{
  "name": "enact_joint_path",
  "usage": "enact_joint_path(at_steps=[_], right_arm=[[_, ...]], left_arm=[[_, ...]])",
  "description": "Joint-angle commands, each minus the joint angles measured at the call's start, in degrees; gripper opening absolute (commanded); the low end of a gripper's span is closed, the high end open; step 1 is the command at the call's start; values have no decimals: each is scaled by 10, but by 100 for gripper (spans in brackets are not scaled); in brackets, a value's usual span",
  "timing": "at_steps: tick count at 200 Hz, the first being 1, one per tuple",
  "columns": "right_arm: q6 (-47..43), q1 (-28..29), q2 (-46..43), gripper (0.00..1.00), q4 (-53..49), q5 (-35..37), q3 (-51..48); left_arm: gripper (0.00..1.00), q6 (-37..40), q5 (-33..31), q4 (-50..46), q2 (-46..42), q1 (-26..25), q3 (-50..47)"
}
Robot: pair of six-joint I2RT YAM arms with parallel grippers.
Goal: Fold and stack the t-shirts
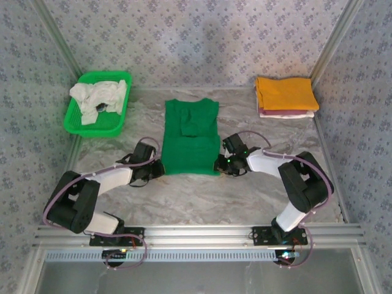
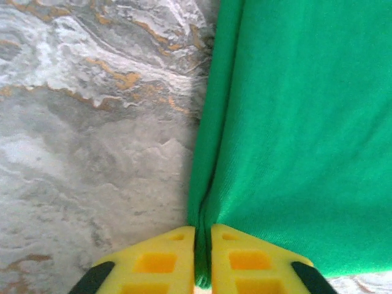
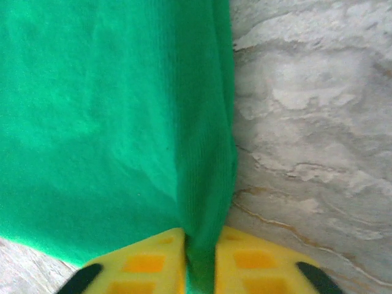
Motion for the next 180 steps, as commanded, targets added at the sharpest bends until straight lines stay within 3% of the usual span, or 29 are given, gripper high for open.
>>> enact_joint_path(at_steps=[1, 46, 78, 106, 154, 180], right_arm=[[8, 3, -9, 10, 7, 4, 6], [-5, -3, -74, 0, -14, 9, -13], [-19, -7, -113, 0, -43, 12, -43], [-10, 10, -150, 0, -45, 4, -98], [49, 80, -328, 0, -112, 36, -173], [58, 87, -399, 0, -151, 60, -141]], left_arm=[[3, -1, 44, 57, 14, -17, -7], [0, 5, 12, 4, -67, -17, -22], [0, 22, -8, -71, -108, -15, -36], [0, 1, 16, -106, -143, -30, -68], [0, -81, -25, -272, -375, -117, -98], [0, -77, -44, -311, -446, -126, -57]])
